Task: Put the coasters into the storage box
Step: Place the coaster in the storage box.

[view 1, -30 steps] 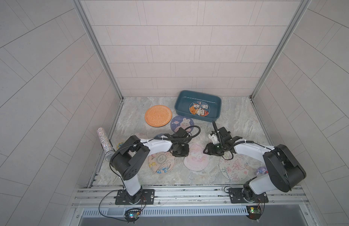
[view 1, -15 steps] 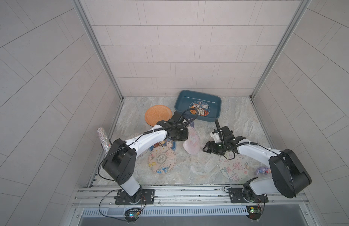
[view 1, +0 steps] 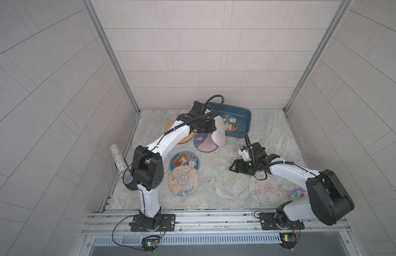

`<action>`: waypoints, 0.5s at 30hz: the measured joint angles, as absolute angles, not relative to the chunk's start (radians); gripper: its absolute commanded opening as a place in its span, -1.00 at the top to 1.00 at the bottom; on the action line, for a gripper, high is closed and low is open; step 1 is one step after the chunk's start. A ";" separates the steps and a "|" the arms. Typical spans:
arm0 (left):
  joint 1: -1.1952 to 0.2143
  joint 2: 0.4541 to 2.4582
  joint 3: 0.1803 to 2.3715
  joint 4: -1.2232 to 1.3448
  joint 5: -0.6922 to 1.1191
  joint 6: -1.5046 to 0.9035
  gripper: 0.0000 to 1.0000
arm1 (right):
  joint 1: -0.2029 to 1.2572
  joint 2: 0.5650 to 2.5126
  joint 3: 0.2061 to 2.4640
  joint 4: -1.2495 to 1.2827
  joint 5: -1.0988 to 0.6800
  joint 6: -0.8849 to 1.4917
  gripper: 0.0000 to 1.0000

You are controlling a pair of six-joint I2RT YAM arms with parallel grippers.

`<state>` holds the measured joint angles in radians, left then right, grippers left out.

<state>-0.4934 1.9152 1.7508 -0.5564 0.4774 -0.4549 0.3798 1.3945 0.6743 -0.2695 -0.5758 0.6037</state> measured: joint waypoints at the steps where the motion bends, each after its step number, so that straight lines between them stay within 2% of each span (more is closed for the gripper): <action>1: -0.489 1.945 1.785 -0.551 0.492 -0.454 1.00 | 0.379 1.394 0.674 -0.264 -0.580 0.604 -0.57; 15: -0.458 2.331 2.202 -0.356 0.709 -0.547 1.00 | 0.351 1.407 0.669 -0.224 -0.601 0.607 -0.59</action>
